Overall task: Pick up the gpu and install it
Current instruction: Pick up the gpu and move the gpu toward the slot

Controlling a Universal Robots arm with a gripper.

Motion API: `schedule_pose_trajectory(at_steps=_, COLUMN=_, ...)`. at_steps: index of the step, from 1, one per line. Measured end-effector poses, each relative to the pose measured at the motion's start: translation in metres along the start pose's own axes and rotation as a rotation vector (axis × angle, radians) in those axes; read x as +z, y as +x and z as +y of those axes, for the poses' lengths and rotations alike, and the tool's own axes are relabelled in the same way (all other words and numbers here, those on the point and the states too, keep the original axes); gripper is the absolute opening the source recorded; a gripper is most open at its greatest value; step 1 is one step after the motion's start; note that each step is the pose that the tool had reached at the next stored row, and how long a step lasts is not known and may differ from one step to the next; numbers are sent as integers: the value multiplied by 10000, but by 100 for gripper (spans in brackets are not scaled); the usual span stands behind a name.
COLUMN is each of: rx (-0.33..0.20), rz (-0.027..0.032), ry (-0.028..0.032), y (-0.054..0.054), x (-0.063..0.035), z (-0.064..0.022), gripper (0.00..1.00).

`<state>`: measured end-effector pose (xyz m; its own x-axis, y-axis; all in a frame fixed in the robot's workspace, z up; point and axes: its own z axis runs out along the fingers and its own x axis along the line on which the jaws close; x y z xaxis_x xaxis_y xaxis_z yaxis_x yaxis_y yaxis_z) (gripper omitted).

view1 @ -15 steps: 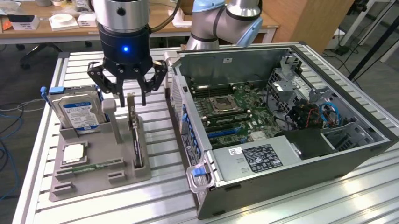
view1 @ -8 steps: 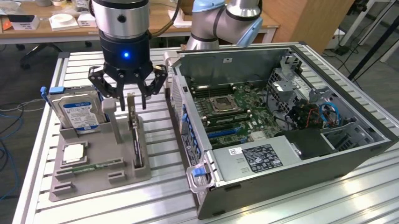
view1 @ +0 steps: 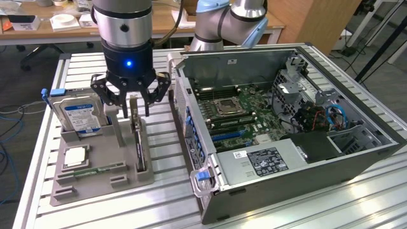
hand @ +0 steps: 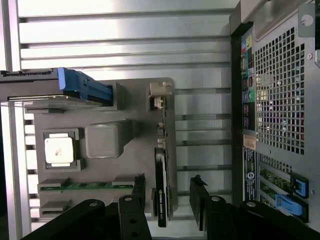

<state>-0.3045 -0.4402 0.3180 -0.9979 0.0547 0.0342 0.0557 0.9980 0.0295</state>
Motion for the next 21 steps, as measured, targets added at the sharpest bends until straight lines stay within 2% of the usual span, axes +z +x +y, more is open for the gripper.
schedule_pose_trajectory(at_steps=21, rx=1, rz=-1, ry=0, y=4, x=276, z=-111, gripper=49)
